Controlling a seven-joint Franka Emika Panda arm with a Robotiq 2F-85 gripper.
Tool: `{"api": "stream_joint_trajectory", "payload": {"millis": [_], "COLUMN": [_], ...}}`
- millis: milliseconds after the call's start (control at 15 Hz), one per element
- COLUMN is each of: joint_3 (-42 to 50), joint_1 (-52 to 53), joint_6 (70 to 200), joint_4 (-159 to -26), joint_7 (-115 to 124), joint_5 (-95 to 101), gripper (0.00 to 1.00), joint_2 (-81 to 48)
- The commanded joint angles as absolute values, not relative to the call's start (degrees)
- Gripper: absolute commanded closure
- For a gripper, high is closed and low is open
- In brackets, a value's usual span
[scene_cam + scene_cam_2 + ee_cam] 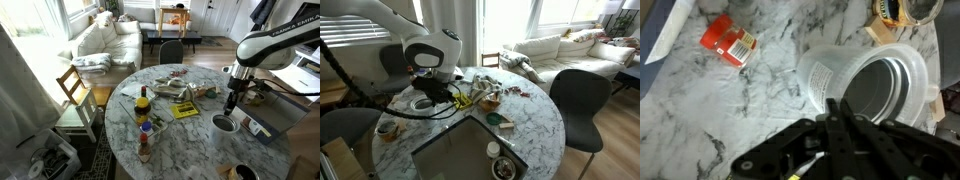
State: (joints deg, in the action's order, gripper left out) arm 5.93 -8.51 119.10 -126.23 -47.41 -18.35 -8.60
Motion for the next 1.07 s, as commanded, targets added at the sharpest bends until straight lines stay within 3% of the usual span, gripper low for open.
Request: {"api": "stream_joint_trajectory", "payload": {"millis": [0,600,1000], "joint_3": [4.82,-0.39,-1.14], "joint_1": [-7.10,0.90,1.32], "joint_6": [120.84,116.63,116.68], "joint_4": [-128.23,-121.13,-120.61], "joint_7": [-41.11,-10.19,-11.29], "joint_5": [-15.10,14.65,14.15], "gripper": [0.99,0.99,0.96], "joint_2": [-4.64,-5.81,-5.87]}}
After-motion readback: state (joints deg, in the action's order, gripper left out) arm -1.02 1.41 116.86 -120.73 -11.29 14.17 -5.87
